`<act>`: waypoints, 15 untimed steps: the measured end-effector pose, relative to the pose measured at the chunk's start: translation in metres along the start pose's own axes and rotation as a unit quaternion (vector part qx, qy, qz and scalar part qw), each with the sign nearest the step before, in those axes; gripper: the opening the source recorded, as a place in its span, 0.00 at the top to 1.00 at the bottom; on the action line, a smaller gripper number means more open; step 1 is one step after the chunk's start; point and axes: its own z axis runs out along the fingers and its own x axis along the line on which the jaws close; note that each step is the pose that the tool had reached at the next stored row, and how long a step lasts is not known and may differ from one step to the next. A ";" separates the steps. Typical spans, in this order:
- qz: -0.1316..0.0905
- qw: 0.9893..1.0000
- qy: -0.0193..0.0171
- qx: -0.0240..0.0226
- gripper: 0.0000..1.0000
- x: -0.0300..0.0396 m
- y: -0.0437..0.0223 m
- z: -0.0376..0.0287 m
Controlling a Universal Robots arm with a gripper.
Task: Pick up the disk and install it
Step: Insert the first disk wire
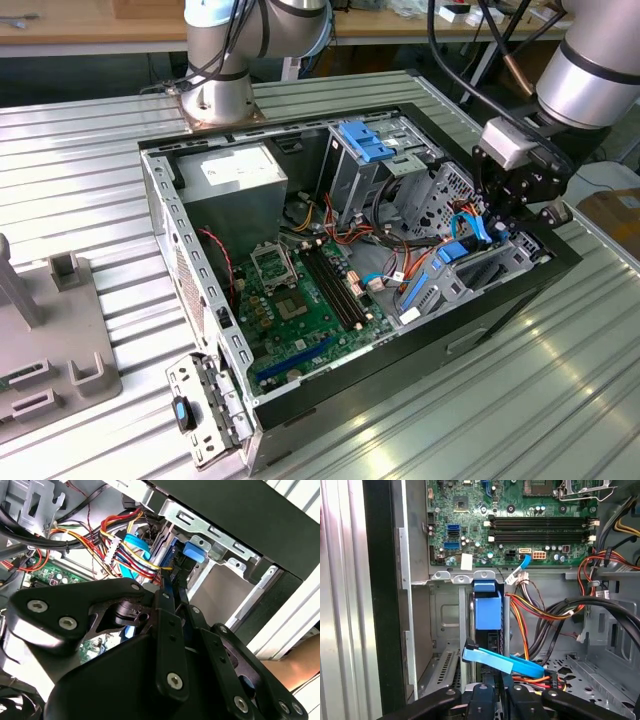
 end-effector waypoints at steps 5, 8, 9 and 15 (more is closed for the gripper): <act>0.002 1.000 0.000 0.000 0.83 -0.0004 0.0000 0.0000; 0.001 1.000 0.000 0.000 0.83 -0.0003 0.0000 0.0000; 0.000 1.000 -0.001 0.000 0.83 -0.0003 0.0000 -0.0001; -0.002 1.000 -0.001 0.000 0.83 -0.0003 0.0000 0.0002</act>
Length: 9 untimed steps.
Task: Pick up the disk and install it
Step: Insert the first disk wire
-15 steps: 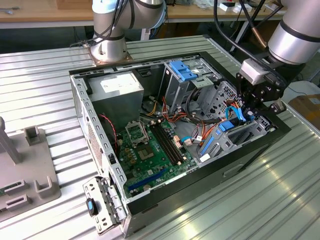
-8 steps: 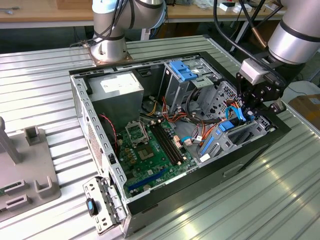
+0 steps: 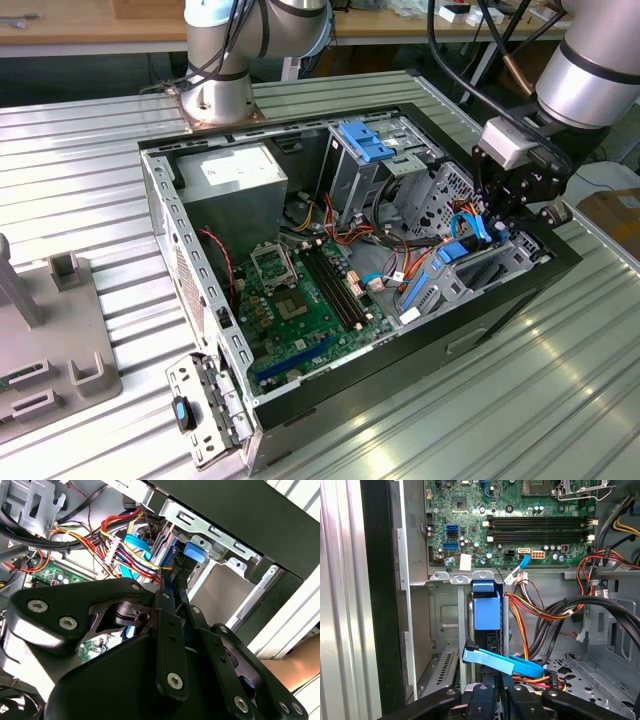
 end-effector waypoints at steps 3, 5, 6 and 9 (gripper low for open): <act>-0.001 1.000 0.000 0.000 0.83 0.0000 0.0001 0.0007; -0.002 1.000 0.000 0.000 0.83 0.0000 0.0001 0.0010; -0.004 1.000 0.000 0.000 0.83 0.0000 0.0001 0.0011; -0.009 1.000 -0.001 0.000 0.83 0.0000 0.0001 0.0012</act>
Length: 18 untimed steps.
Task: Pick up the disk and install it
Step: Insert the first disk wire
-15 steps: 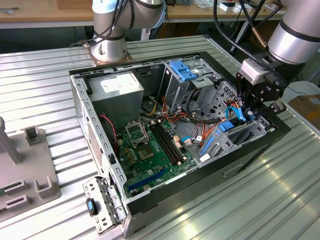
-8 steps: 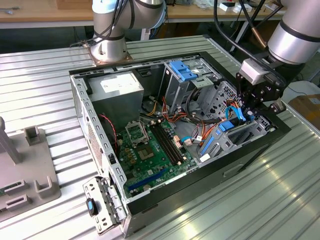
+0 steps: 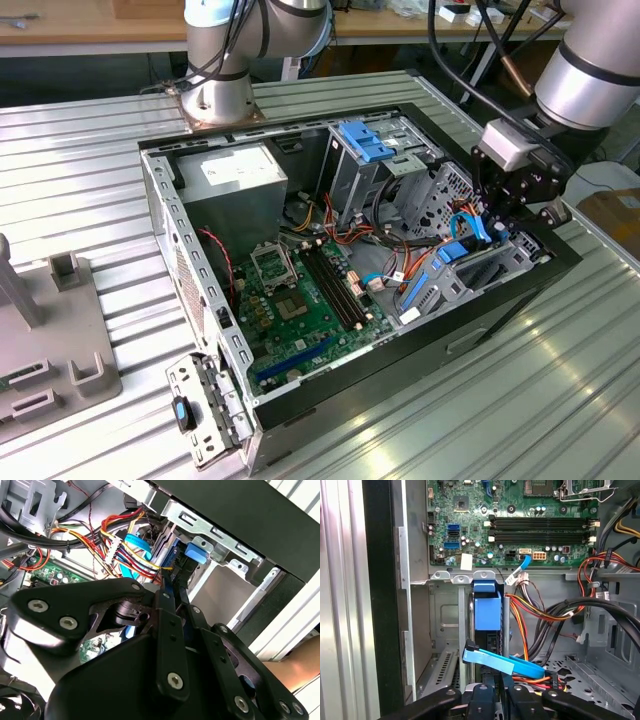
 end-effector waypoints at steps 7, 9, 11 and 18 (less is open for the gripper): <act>-0.003 1.000 0.000 0.000 0.83 0.0000 0.0001 0.0013; -0.003 1.000 0.000 0.000 0.83 0.0000 0.0002 0.0014; -0.003 1.000 0.000 0.000 0.83 0.0000 0.0001 0.0008; -0.003 1.000 0.000 0.000 0.83 0.0012 -0.0001 -0.0013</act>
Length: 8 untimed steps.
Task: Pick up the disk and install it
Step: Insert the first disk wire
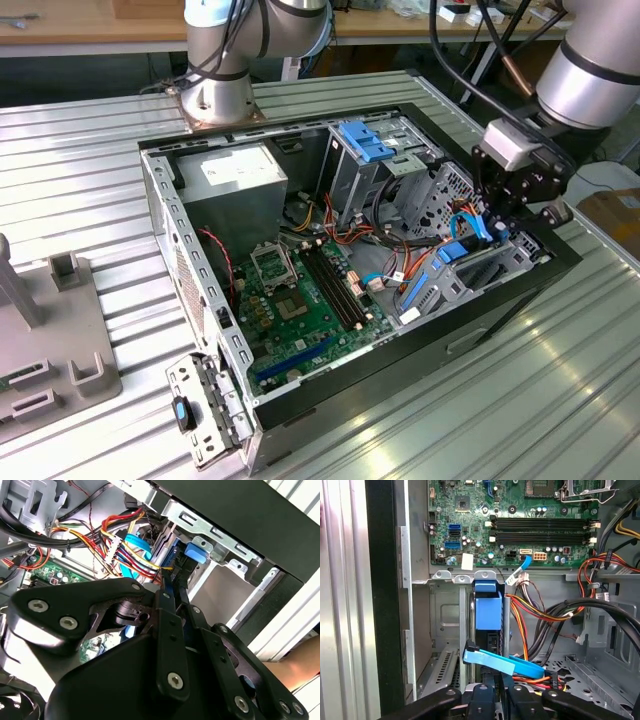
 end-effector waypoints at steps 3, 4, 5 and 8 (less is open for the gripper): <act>0.000 1.000 -0.001 0.000 0.83 0.0008 0.0000 0.0003; 0.000 1.000 -0.003 0.000 0.83 0.0008 0.0000 0.0003; 0.001 1.000 -0.003 0.000 0.83 0.0008 0.0000 0.0003; 0.002 1.000 -0.003 0.000 0.83 0.0021 0.0000 0.0006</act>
